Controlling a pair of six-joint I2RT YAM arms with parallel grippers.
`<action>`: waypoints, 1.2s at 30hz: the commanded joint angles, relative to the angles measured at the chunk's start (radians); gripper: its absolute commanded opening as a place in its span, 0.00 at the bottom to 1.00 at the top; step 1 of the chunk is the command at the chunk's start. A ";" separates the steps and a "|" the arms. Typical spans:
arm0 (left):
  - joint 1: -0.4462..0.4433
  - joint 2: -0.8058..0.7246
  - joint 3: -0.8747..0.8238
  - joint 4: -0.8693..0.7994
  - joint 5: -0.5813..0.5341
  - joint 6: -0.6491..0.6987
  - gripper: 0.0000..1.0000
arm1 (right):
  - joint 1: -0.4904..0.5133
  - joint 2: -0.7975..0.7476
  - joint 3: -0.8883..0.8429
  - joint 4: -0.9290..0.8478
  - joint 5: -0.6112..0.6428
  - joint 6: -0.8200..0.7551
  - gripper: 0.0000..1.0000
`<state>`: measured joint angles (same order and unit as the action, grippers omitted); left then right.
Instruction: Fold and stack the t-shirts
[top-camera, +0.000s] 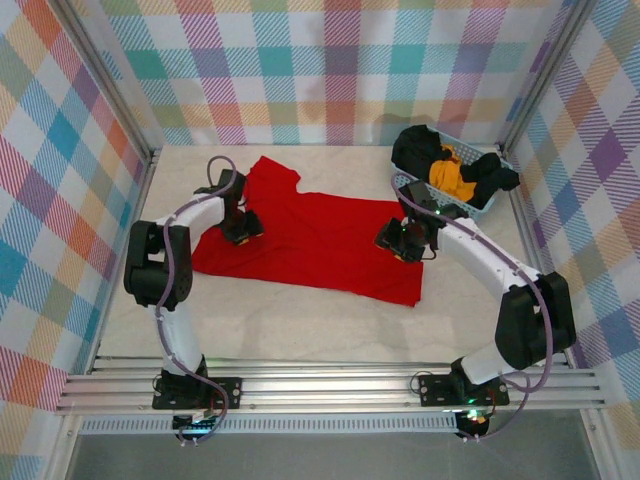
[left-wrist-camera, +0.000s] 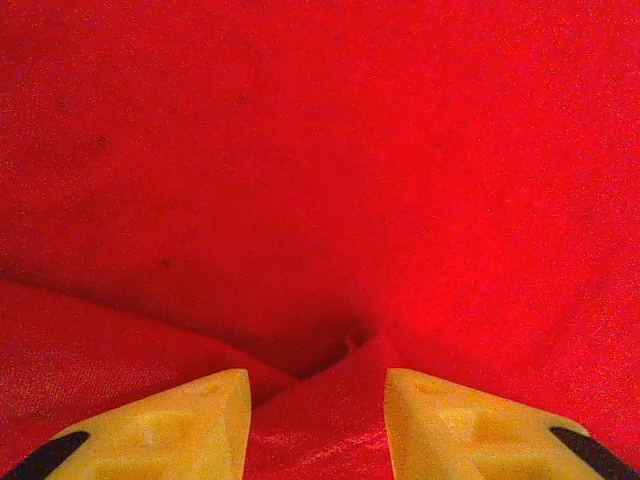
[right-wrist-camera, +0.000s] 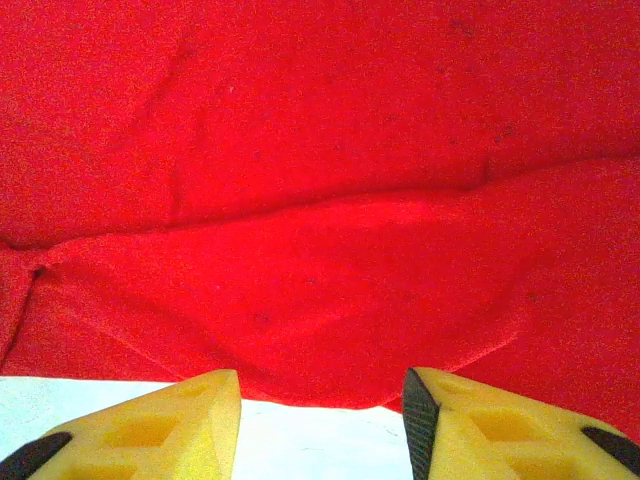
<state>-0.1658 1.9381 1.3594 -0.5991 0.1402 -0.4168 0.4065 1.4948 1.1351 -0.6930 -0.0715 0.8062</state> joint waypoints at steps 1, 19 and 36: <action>-0.026 0.002 0.020 0.007 -0.018 0.036 0.41 | -0.001 -0.013 -0.008 0.018 -0.023 -0.009 0.47; -0.054 0.023 0.026 0.048 -0.011 0.074 0.32 | 0.000 -0.023 -0.012 0.021 -0.025 -0.001 0.46; -0.069 -0.081 -0.024 0.052 -0.079 0.068 0.00 | 0.000 -0.025 -0.021 0.030 -0.030 0.011 0.44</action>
<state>-0.2150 1.9045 1.3247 -0.5392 0.0868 -0.3580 0.4065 1.4948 1.1236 -0.6727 -0.0887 0.8070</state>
